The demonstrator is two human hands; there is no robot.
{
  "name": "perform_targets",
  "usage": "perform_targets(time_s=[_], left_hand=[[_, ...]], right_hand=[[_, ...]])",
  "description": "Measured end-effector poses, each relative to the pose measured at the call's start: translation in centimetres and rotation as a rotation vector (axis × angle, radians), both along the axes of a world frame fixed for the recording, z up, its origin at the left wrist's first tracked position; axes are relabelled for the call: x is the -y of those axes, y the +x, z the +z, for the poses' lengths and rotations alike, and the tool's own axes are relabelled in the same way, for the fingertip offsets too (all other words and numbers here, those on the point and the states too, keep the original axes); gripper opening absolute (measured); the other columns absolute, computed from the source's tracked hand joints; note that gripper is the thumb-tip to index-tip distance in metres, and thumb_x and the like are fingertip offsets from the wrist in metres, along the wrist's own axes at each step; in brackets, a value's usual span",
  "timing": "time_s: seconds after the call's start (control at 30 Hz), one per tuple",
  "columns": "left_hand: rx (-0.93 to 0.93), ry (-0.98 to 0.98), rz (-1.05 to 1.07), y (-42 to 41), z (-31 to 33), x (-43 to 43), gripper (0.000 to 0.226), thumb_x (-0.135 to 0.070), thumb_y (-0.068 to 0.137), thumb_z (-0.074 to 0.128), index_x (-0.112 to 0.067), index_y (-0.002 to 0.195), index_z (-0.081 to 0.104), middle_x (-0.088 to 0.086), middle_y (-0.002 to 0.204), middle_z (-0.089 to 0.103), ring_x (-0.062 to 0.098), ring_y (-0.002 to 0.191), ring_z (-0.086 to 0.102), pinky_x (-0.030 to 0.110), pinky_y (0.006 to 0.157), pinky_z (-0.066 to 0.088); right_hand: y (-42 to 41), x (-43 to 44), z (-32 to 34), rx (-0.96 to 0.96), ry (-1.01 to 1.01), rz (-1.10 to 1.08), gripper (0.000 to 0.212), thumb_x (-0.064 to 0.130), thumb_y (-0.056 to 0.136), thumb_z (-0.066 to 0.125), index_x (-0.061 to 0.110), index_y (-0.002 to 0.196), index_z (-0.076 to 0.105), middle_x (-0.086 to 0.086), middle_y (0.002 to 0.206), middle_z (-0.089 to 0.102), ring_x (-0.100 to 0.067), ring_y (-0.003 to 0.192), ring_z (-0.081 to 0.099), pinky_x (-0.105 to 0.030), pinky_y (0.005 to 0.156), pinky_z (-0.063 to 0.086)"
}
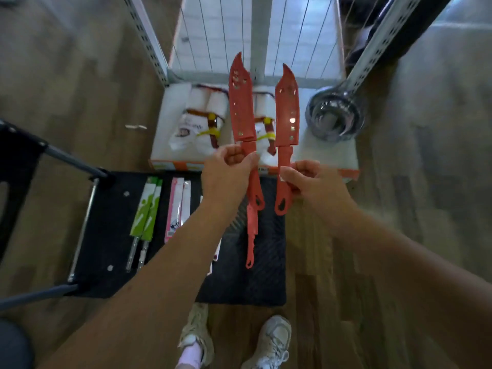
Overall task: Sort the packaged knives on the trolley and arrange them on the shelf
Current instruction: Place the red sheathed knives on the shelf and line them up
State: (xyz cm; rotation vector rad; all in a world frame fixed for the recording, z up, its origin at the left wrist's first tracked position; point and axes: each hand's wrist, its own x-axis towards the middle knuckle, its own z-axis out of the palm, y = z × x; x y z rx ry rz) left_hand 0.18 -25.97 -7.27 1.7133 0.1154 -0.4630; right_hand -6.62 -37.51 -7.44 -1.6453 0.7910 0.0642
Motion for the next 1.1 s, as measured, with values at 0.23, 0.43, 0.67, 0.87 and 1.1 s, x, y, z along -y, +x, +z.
perform_targets(time_s=[0.23, 0.43, 0.67, 0.87, 1.1], left_hand=[[0.096, -0.1, 0.029, 1.0, 15.6, 0.6, 0.015, -0.013, 0.082, 0.066, -0.011, 0.096, 0.062, 0.002, 0.083, 0.065, 0.016, 0.078, 0.063, 0.029, 0.076, 0.054], [0.189, -0.178, 0.054, 0.4, 26.4, -0.2, 0.009, -0.012, 0.082, 0.065, -0.02, 0.081, 0.062, -0.001, 0.075, 0.065, 0.01, 0.068, 0.063, 0.015, 0.057, 0.052], [0.215, -0.238, 0.042, -0.7, 34.9, -2.5, 0.012, -0.012, 0.082, 0.065, -0.023, 0.077, 0.063, -0.007, 0.072, 0.07, 0.011, 0.073, 0.069, 0.025, 0.068, 0.055], [0.163, -0.291, 0.097, 0.8, 39.0, -5.0, 0.009, -0.009, 0.081, 0.067, -0.017, 0.076, 0.066, 0.003, 0.077, 0.072, 0.024, 0.078, 0.07, 0.039, 0.076, 0.056], [0.151, -0.312, 0.025, 5.3, 41.8, -8.6, 0.004, -0.011, 0.083, 0.063, -0.015, 0.086, 0.063, 0.007, 0.089, 0.069, 0.023, 0.085, 0.069, 0.031, 0.074, 0.058]], right_hand=[[1.6, 0.8, 15.3, 0.144, 0.035, -0.017, 0.005, 0.021, 0.085, 0.063, 0.016, 0.082, 0.064, -0.002, 0.08, 0.071, -0.015, 0.074, 0.069, -0.031, 0.077, 0.057], [1.7, -0.1, 25.9, 0.229, -0.008, 0.022, 0.015, 0.021, 0.084, 0.063, 0.009, 0.092, 0.067, -0.009, 0.089, 0.072, -0.02, 0.081, 0.069, -0.032, 0.08, 0.056], [0.7, -2.2, 34.6, 0.288, 0.006, 0.101, 0.011, 0.022, 0.084, 0.064, 0.012, 0.086, 0.066, -0.011, 0.087, 0.071, -0.024, 0.08, 0.069, -0.033, 0.079, 0.057], [1.1, -4.1, 39.2, 0.346, 0.011, 0.142, 0.006, 0.022, 0.085, 0.062, 0.019, 0.08, 0.063, -0.005, 0.082, 0.07, -0.016, 0.073, 0.068, -0.023, 0.067, 0.057], [5.7, -7.5, 41.5, 0.304, 0.123, 0.112, 0.01, 0.021, 0.089, 0.057, 0.012, 0.092, 0.056, 0.001, 0.078, 0.07, -0.005, 0.066, 0.066, -0.015, 0.055, 0.051]])
